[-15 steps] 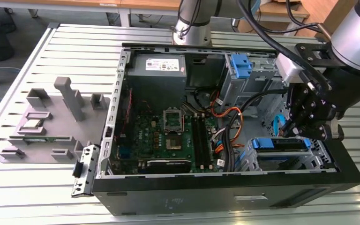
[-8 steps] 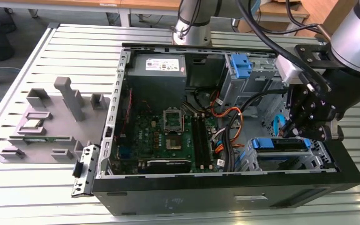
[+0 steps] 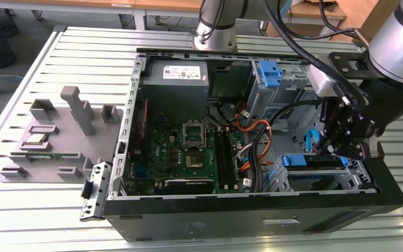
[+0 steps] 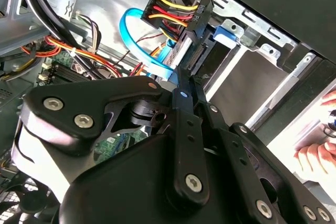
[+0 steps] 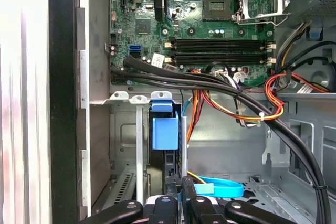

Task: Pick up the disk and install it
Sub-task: 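Insert the first disk wire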

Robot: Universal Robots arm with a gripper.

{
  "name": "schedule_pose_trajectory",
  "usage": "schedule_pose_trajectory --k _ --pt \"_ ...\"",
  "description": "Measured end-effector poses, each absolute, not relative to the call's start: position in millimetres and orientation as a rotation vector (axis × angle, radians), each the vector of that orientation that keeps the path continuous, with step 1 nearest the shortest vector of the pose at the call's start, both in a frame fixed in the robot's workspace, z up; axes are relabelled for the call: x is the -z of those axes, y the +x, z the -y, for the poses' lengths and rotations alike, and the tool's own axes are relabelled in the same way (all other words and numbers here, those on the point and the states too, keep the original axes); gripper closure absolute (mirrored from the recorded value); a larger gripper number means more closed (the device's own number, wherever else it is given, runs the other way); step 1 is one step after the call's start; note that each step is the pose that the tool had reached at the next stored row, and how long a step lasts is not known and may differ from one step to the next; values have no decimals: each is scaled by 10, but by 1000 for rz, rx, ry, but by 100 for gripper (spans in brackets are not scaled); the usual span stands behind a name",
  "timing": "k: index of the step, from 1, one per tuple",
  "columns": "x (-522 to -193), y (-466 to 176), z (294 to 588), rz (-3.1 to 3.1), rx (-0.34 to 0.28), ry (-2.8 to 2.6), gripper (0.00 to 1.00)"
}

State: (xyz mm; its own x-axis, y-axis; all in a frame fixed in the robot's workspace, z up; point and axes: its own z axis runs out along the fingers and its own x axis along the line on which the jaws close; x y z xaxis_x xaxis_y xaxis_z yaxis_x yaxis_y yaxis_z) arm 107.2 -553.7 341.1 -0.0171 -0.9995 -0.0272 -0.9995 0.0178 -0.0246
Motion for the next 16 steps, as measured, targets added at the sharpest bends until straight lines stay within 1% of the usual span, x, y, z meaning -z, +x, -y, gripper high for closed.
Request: schedule_pose_trajectory --k 16 --pt "-3381 1039 5553 -2207 11 -2169 84"
